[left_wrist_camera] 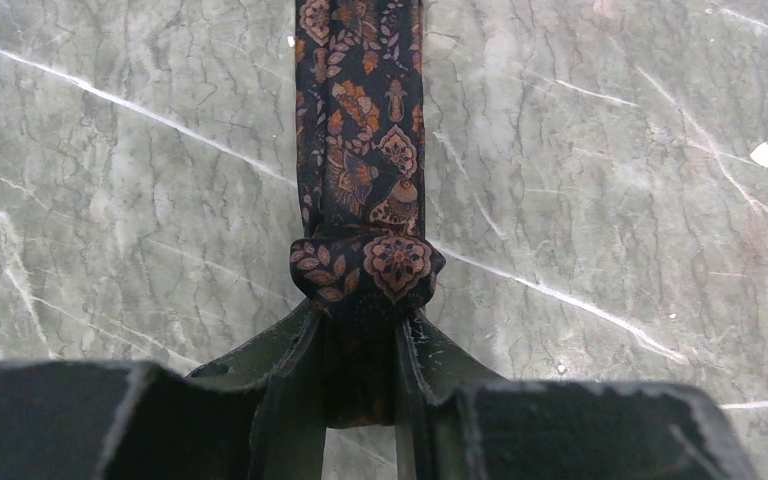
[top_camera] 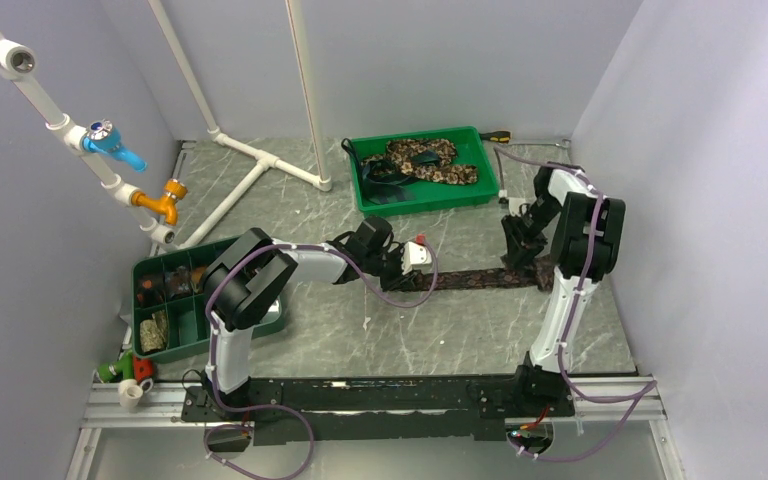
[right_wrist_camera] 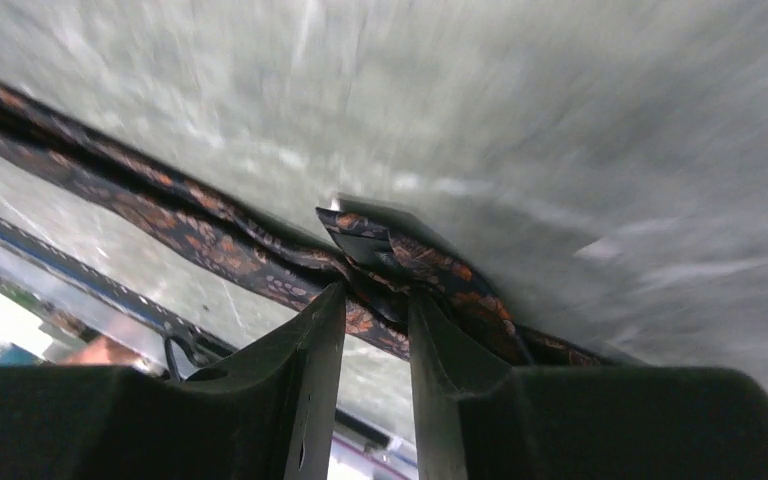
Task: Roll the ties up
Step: Roll the tie at the center of the board.
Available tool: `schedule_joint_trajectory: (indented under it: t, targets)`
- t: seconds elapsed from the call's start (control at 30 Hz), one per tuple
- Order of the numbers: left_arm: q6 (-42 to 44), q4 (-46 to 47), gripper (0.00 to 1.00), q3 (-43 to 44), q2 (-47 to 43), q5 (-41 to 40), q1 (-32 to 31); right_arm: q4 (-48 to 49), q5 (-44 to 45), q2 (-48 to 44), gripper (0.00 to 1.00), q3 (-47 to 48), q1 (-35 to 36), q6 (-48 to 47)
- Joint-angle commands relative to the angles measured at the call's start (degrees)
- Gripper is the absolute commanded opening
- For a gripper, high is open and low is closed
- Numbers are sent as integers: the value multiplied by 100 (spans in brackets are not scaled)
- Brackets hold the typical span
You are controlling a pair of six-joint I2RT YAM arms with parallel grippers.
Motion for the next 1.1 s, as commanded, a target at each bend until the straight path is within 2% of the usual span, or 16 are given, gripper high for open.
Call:
schedule_joint_trajectory:
  t: [0.0,0.13,0.33,0.5,0.6,0.8,0.97,1.07]
  targets:
    - [323,-1014,18,-217,153,-374,67,443,807,-451,31,-1264,-5,-449]
    - [324,-1016,18,-216,135,-316,76,773,905,-789,32,-1771,-24,-415]
    - [214,-1037,18,-224,164,-318,77,383,32,-851,40,-370,43,-112]
    - [175,-1067,18,-323,112,-359,87,100,87,-1131,48,-433,155,-297]
    - [127,-1036,18,-326,105,-383,81,-252,77,-1619,50,-746,31,-577]
    - [92,-995,18,-264,150,-380,87,-807,542,-2712,37,-2205,-29,-1069]
    - [116,-1006,18,-276,138,-366,87,170,1422,-2734,34,-3386,-102,-992]
    - [155,-1023,18,-327,119,-347,88,836,1792,-2299,34,-3282,-200,-871]
